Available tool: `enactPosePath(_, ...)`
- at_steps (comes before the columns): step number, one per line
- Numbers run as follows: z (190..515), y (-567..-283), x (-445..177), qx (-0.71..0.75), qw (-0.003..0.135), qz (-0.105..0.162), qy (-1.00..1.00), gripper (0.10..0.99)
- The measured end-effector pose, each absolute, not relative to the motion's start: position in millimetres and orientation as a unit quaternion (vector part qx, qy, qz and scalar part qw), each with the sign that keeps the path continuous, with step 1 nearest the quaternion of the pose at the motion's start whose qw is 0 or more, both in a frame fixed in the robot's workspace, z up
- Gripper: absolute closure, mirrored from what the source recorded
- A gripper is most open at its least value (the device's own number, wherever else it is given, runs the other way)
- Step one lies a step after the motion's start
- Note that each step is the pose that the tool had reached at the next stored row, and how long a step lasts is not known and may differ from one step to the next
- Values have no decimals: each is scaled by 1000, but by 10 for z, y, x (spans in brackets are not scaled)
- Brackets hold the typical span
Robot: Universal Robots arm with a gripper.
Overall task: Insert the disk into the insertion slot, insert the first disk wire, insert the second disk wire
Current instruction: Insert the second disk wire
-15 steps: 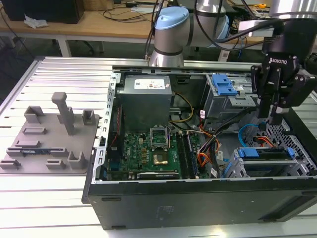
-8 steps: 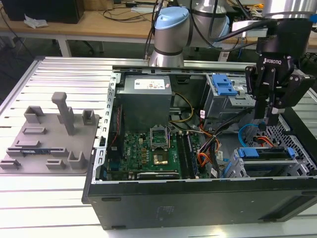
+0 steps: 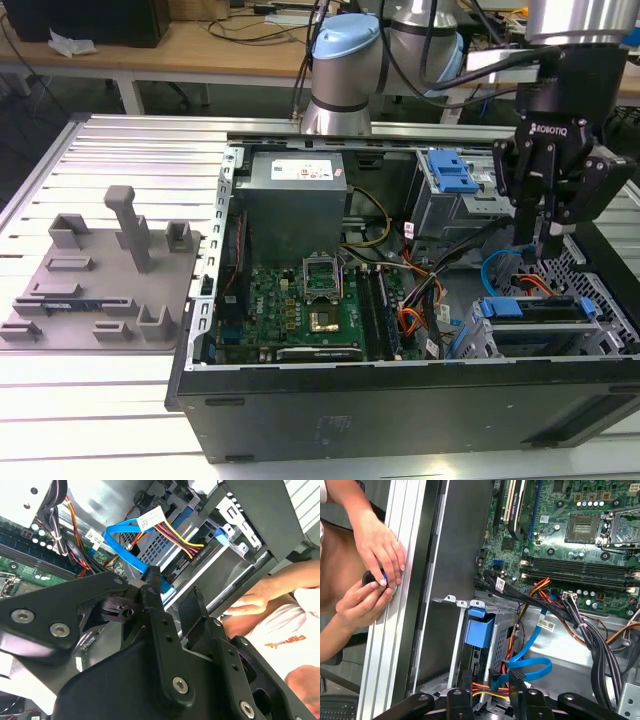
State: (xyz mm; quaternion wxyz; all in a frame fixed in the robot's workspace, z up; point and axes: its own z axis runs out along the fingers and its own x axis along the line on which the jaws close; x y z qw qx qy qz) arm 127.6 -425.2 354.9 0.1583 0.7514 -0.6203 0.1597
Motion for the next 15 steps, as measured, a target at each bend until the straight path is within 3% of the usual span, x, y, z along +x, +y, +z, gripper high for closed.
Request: enactPosePath(15,3500,-4252,1259,747,163,161,-624,663)
